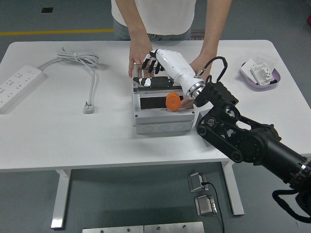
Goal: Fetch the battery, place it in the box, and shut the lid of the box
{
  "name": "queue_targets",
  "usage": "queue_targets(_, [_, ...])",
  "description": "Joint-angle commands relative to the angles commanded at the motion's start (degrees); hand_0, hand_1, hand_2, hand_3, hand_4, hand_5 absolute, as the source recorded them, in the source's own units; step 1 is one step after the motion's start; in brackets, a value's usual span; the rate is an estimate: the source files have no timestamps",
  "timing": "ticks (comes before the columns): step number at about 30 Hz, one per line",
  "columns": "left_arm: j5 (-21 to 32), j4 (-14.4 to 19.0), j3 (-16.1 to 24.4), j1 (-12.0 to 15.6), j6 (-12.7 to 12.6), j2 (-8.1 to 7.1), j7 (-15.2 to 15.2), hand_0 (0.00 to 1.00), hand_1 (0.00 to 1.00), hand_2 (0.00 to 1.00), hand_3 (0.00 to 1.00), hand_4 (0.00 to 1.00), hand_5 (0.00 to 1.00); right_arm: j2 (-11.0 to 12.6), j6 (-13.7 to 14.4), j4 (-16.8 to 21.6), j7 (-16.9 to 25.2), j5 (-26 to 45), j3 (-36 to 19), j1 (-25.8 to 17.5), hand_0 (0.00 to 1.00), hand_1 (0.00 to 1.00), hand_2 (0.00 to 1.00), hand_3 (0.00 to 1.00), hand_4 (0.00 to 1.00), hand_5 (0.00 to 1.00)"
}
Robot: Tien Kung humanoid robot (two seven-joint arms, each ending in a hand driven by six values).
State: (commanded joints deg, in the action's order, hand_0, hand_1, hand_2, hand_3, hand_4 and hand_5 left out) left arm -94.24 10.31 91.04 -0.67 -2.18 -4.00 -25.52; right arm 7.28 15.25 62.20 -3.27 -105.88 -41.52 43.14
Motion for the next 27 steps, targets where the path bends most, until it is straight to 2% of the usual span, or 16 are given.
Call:
queue_targets(5, [-0.3,0.0,0.2,-0.1,0.1,-0.21,0.0,0.626,0.633,0.532,0.621,0.698,0.094,-0.2,-2.4,-2.3,-1.1,0.5,-0.4,1.3,0.363,0.376,0.419,0.476,0.903,0.519])
queue_targets(9, [-0.4,0.0,0.2,0.0,0.1,-0.25,-0.1,0.626,0.633,0.532,0.621,0.698,0.094,-0.4,-3.1,-3.0,-1.4,0.7,-0.8,1.9,0.363,0.376,0.419,0.476,0.903,0.519])
queue_targets(10, [-0.4,0.0,0.2,0.0,0.1,-0.26,-0.1,0.626,0.633,0.532,0.621,0.699,0.094,-0.4,-3.2,-3.2,-1.4,0.7,-0.8,2.1,0.618,0.561,0.631,0.693,0.966,0.678])
queue_targets(15, [-0.4,0.0,0.1,0.0,0.1,-0.33,-0.2,0.626,0.633,0.532,0.621,0.699,0.094,-0.7,-3.2,-3.7,-1.5,0.8,-1.0,2.5,0.618,0.561,0.631,0.693,0.966,0.678])
queue_targets(16, [-0.3,0.0,0.1,0.0,0.1,-0.35,-0.2,0.626,0.633,0.533,0.621,0.699,0.094,-0.7,-3.2,-3.9,-1.5,0.9,-1.1,2.6,0.803,0.698,0.716,0.766,0.998,0.754])
queue_targets(27, [-0.3,0.0,0.0,-0.3,0.1,-0.24,-0.1,0.626,0.633,0.533,0.622,0.699,0.094,-1.0,-2.8,-6.0,-1.3,1.6,-1.6,2.9,0.813,0.707,0.722,0.77,0.998,0.785])
